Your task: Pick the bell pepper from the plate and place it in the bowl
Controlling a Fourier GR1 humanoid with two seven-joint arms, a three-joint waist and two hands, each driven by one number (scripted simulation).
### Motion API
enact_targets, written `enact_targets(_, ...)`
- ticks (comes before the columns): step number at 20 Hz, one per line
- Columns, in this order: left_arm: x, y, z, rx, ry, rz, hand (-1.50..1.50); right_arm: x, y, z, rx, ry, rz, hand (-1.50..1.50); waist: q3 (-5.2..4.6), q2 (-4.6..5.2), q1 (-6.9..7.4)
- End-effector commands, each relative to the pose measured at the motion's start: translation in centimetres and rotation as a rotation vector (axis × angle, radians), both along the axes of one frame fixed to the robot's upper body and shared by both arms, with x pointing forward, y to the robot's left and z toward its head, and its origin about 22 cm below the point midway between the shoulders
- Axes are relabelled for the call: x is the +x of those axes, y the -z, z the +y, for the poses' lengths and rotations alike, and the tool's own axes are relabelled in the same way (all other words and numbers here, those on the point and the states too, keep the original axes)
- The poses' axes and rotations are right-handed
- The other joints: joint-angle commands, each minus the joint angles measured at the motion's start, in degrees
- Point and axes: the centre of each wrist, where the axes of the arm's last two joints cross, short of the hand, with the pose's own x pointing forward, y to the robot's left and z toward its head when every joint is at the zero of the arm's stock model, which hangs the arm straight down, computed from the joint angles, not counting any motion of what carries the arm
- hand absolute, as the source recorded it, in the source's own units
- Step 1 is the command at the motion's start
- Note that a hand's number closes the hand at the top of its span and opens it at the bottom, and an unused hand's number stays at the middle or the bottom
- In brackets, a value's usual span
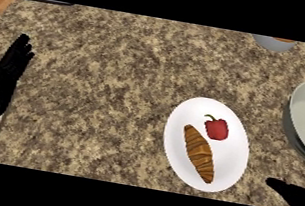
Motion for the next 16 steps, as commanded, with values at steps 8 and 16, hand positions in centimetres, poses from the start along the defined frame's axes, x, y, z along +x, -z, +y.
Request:
enact_targets(8, 0.7, 0.1, -1.2, 0.010, 0.025, -0.010, 0.00, 6.0, -5.1, 4.3, -0.322, -0.010, 0.312, -1.50, -0.06, 0.30, 1.25)
enact_targets(16, 0.6, -0.6, -0.2, -0.020, 0.018, -0.005, 0.00, 10.4, -3.7, 6.5, -0.404, -0.125, 0.545, -1.50, 0.00, 0.18, 0.81)
